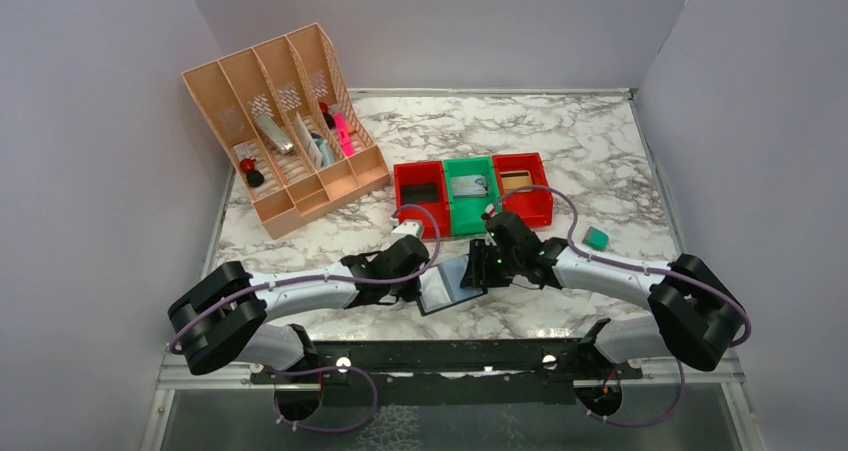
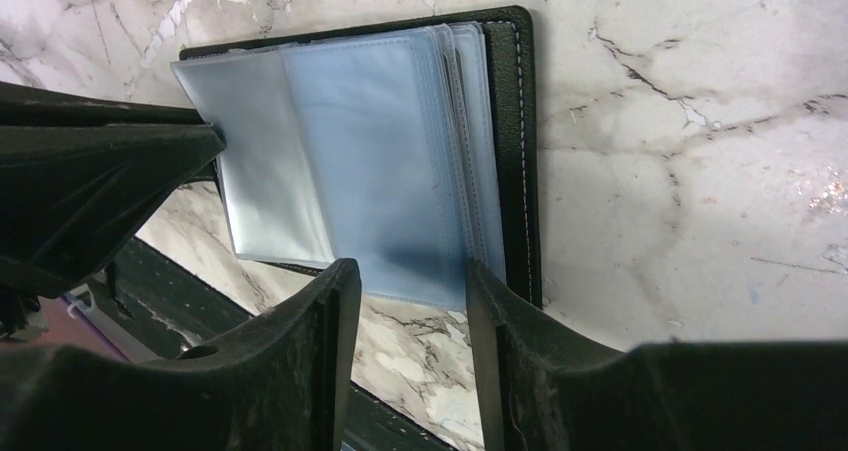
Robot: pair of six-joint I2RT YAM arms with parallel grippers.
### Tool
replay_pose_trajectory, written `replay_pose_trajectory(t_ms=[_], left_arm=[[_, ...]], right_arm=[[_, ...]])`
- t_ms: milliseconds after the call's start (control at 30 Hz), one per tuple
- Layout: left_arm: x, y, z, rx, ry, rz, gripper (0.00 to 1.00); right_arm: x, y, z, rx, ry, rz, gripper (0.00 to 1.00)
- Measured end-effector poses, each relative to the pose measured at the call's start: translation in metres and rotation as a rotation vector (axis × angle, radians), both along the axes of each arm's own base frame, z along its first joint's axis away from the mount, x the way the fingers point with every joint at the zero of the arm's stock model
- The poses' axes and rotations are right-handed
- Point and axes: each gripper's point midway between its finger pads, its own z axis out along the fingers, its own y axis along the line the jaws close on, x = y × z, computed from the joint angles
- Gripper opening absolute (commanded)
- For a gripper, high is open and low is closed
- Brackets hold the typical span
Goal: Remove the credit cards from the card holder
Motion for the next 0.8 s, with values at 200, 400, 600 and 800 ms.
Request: replay_pose_trajectory(t_ms=[200,400,600,800], left_arm=[[-0.001,-0.002,-0.001,-0.003,0.004,-0.018,0.14],[0.001,-0.007,-0.001,-0.011,-0.002,-0.028,0.13],[0.002,-0.011,-0.001,-0.025,-0.003,-0.033,0.13],[0.002,-0.011,0.000,-0.027,-0.004,-0.032,0.13]], right_arm=[[-0.004,0.007,0.001,0.033,0.015,0.044,0.42],[-0.012,0.026,0.003,0.122,0.056,0.113,0.42],[-0.014,0.043,0.014,0.217,0.067,0.160,0.44],[-0.018,0.058,0.019,0.289,0.090,0.224,0.48]])
